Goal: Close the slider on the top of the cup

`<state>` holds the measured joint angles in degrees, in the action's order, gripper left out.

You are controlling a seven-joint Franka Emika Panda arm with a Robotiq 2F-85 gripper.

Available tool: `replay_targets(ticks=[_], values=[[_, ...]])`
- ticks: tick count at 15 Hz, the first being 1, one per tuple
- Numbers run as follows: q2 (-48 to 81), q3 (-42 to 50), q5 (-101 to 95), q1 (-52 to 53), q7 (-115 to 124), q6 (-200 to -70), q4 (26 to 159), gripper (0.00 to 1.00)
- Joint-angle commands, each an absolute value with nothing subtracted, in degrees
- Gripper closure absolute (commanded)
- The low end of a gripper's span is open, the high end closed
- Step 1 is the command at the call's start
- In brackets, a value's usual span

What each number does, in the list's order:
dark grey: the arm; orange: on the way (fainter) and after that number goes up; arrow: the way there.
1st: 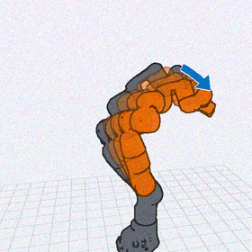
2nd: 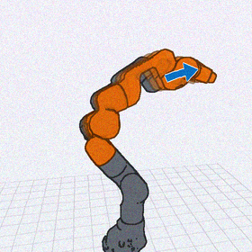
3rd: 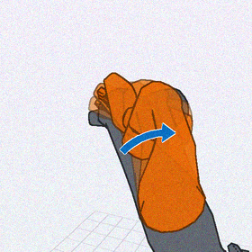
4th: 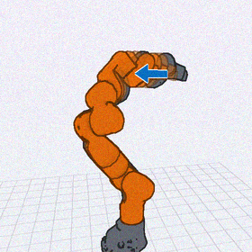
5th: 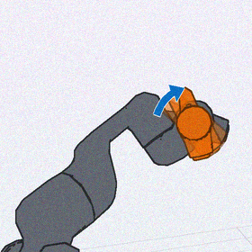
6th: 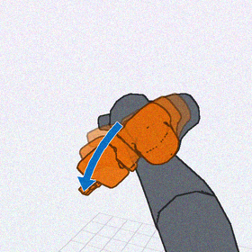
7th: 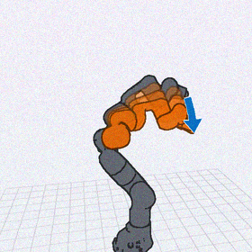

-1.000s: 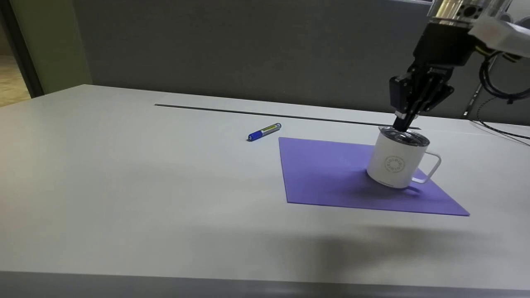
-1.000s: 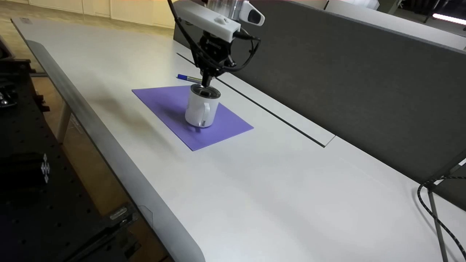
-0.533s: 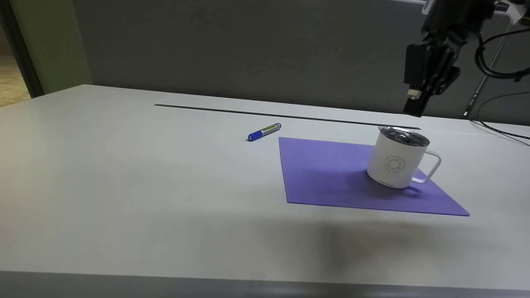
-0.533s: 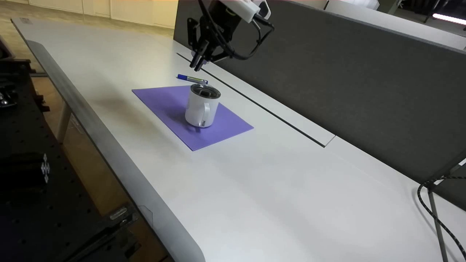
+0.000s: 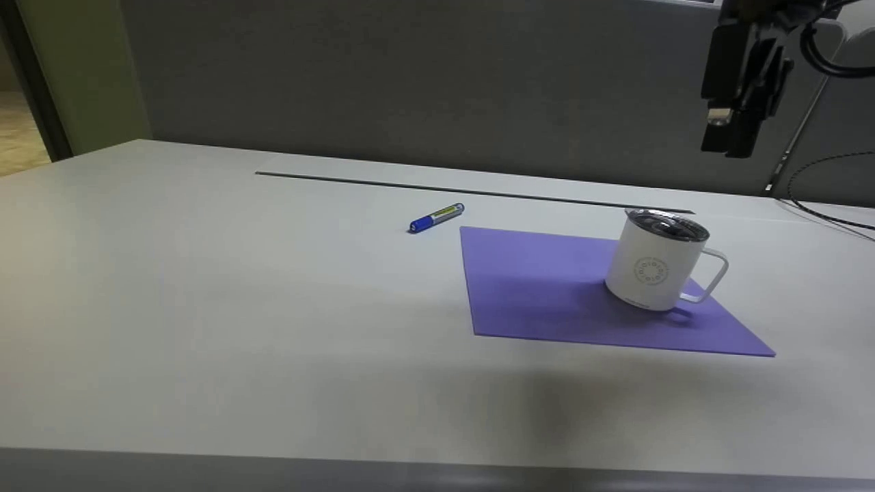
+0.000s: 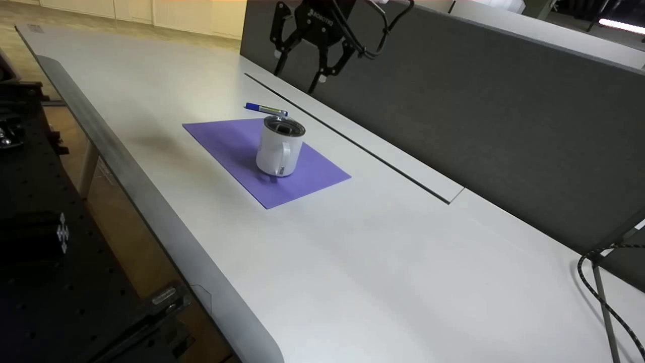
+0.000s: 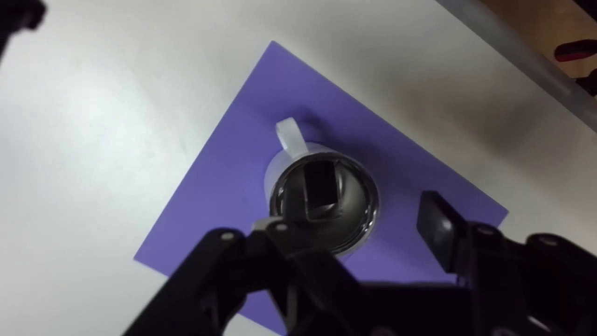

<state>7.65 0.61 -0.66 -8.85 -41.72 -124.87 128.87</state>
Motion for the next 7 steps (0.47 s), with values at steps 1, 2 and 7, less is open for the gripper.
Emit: replay_targets(ticks=[1,2,7], values=[[5.25,1.72,-6.84,-6.73,-37.67,-128.72,129.83,0.04],[4.86,1.79,-7.92,-6.5,-36.98,-129.98,130.09,0.01],[5.8,1.82,-6.57,-6.43,-38.34,-131.1,129.13,0.0]])
